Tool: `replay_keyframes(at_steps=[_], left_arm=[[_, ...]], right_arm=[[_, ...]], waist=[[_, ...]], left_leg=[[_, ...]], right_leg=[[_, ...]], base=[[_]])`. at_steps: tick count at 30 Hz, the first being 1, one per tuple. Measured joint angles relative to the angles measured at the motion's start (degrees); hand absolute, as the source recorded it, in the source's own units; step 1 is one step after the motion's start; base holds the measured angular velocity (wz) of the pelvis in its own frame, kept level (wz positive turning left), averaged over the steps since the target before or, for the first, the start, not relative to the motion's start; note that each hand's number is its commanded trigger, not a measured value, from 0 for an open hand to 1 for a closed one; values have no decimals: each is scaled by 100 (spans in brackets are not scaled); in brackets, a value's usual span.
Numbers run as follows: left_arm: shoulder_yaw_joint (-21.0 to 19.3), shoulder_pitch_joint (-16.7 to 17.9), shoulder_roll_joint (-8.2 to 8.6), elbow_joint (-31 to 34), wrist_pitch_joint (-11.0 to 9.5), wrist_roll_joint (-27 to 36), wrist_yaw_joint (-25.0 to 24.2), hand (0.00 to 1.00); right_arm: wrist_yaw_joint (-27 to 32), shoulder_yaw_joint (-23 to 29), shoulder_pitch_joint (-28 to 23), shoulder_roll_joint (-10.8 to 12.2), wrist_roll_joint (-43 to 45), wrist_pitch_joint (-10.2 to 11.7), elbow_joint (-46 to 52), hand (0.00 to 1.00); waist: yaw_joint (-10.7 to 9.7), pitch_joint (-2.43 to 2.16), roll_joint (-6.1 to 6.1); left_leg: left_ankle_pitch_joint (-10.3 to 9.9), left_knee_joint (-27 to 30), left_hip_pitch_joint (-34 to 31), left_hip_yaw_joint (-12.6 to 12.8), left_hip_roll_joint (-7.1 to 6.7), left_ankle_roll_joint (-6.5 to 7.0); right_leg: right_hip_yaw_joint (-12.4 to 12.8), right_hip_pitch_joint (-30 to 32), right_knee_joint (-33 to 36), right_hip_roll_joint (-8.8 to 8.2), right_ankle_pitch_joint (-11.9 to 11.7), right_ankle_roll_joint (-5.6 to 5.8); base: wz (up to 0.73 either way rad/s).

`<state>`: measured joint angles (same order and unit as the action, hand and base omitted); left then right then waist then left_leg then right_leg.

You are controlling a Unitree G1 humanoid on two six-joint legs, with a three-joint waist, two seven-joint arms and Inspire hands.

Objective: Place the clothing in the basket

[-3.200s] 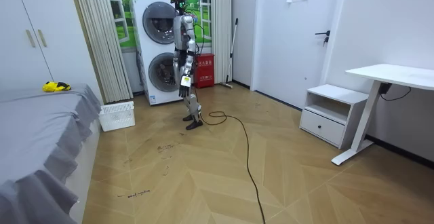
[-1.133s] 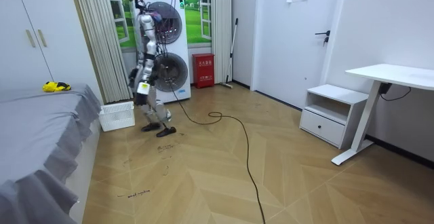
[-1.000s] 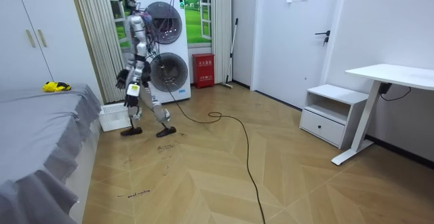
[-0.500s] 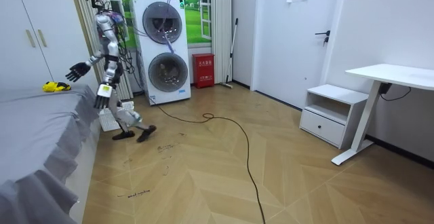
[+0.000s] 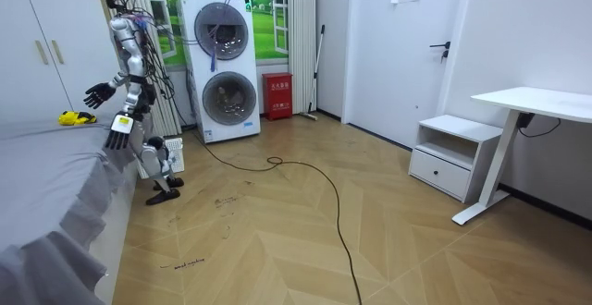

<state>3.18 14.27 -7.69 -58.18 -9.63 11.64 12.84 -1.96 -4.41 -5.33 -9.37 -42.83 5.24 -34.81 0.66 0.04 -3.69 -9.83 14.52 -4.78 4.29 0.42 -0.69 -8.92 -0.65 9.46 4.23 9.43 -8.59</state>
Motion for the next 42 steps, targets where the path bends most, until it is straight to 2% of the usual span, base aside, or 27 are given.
replay_keyframes(at_steps=[3,11,17,20,23,25,28,29,30,31,33,36,42], left_arm=[[15,-83,-1,-27,91,-7,-67,0],[-73,-353,-28,-380,189,3,-175,0],[-85,-683,-74,-658,227,-22,-234,0],[-61,-772,-85,-656,247,-112,-237,0],[-61,-860,-79,-655,381,-114,-271,0],[-62,-909,-79,-671,448,-112,-304,0],[-58,-992,-80,-726,488,-112,-326,0],[-55,-1058,-80,-794,496,-117,-338,0],[-48,-1123,-79,-855,511,-117,-345,0],[-35,-1216,-85,-879,547,-117,-346,0],[-14,-1295,-92,-879,551,-115,-353,0],[3,-1390,-92,-897,598,-115,-391,0],[187,-1522,-77,-960,657,-116,-434,0]], right_arm=[[11,-5,170,-1,112,0,-136,0],[204,-13,704,-2,103,-7,-693,0],[184,12,1600,-20,381,-28,-1894,0],[266,-3,1864,-57,485,-28,-2148,0],[347,-15,2102,-134,553,-34,-2517,0],[340,-62,2259,-231,567,-34,-2778,0],[301,-65,2461,-315,658,-29,-3056,0],[277,-77,2482,-331,735,-24,-3111,59],[259,-86,2493,-339,781,-12,-3173,76],[261,-93,2495,-359,896,27,-3211,100],[266,-91,2560,-398,943,51,-3253,100],[343,-87,2657,-460,954,117,-3477,100],[356,-129,2662,-568,955,115,-3860,100]], waist=[[-11,27,22],[32,35,-34],[134,85,-134],[188,88,-129],[373,94,-122],[446,117,-116],[451,139,-104],[447,156,-78],[444,167,-63],[448,178,-52],[458,199,-34],[462,204,-32],[707,217,-13]], left_leg=[[25,-80,-77,-52,-39,39],[103,-92,-455,-190,-121,129],[131,-40,-698,-325,-172,172],[145,2,-858,-324,-193,195],[151,9,-959,-331,-194,206],[162,16,-1016,-332,-198,224],[185,39,-1118,-356,-201,251],[187,75,-1171,-405,-209,255],[186,108,-1197,-441,-217,256],[188,134,-1270,-479,-227,261],[193,211,-1382,-482,-227,268],[210,236,-1473,-467,-232,289],[222,160,-1432,-499,-242,278]], right_leg=[[-32,113,3,-33,13,22],[-240,433,32,-139,46,83],[-408,599,42,-189,52,130],[-481,719,53,-214,55,147],[-558,853,130,-237,49,163],[-560,900,129,-244,44,170],[-584,987,140,-252,32,187],[-629,985,138,-259,29,192],[-663,986,137,-263,29,194],[-710,1014,137,-268,29,195],[-755,1083,133,-271,29,198],[-821,1167,122,-284,29,199],[-850,1171,118,-292,26,202]], base=[[9],[15],[16],[12],[3],[0],[5],[12],[22],[19],[12],[6],[1]])
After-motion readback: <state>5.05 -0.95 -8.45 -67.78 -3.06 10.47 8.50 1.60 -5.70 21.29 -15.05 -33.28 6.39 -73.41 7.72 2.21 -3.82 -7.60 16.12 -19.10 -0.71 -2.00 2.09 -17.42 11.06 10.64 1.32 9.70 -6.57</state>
